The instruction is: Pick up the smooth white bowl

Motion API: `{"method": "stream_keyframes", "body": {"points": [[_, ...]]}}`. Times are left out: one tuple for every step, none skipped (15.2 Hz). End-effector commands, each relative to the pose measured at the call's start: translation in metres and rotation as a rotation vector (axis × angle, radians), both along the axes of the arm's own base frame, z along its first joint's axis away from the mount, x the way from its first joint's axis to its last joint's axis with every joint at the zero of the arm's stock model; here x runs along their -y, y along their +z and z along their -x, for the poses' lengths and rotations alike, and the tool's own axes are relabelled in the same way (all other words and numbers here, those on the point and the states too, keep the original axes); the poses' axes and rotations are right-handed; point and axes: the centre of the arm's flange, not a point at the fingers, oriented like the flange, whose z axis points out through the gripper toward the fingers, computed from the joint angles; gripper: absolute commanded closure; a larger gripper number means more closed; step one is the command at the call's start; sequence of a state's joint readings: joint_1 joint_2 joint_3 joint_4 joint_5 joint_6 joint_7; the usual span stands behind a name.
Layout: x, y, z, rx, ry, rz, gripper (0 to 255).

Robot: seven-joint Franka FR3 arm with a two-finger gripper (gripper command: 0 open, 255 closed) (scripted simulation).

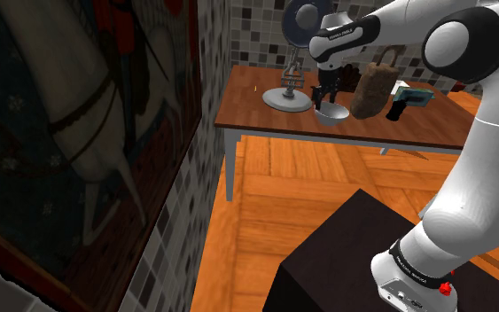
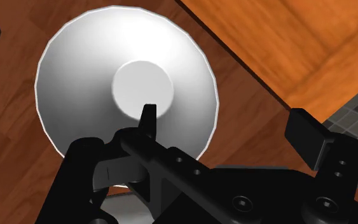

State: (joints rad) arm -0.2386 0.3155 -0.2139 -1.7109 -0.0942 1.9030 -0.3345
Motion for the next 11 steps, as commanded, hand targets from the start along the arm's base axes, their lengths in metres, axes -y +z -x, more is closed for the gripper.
{"method": "stream_keyframes", "body": {"points": [[0.001,-0.01,-0.001,0.0,0.0,0.001,0],[0.001,-0.016,-0.001,0.0,0.0,0.001,0],[0.001,-0.021,-0.001,0.0,0.0,0.001,0],[0.001,-0.026,-0.001,0.0,0.0,0.001,0],[0.001,-0.029,-0.001,0.001,0.0,0.001,0],[0.001,-0.029,-0.001,0.0,0.0,0.001,0],[0.001,-0.03,0.0,0.0,0.0,0.001,255],[0.001,-0.03,0.0,0.001,0.0,0.001,255],[0.001,-0.03,0.0,0.001,0.0,0.001,255],[0.001,-0.03,0.0,0.001,0.0,0.001,255],[0.001,-0.03,0.0,0.001,0.0,0.001,255]]}}
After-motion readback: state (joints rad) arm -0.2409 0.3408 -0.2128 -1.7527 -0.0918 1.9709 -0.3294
